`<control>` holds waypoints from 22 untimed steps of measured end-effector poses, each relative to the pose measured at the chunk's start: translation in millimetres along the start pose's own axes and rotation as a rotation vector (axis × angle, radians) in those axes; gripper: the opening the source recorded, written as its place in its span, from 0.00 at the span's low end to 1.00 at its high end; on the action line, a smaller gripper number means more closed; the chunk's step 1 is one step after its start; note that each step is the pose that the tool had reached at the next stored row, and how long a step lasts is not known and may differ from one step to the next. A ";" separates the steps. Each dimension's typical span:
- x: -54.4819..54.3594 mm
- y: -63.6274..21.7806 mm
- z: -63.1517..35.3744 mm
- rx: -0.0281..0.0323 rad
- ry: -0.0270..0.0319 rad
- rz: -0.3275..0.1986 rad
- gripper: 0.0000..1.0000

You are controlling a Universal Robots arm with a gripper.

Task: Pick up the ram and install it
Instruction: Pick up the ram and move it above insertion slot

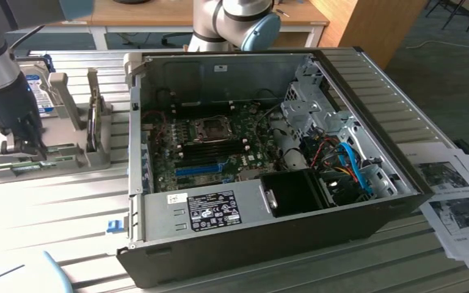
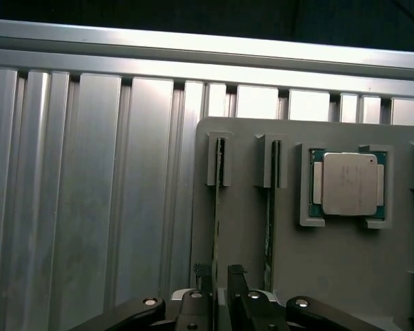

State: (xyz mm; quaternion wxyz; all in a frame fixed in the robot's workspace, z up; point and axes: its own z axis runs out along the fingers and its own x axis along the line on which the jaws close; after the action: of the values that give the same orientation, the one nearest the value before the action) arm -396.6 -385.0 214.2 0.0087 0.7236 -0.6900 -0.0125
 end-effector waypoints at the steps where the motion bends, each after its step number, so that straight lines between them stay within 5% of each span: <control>1: 0.1 -0.1 1.1 0.0001 -0.0001 0.000 0.23; 22: 0.3 -1.4 12.9 0.0001 -0.0003 0.000 0.23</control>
State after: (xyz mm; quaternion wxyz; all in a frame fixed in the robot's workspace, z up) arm -395.6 -385.1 201.3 0.0086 0.7237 -0.6900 -0.0125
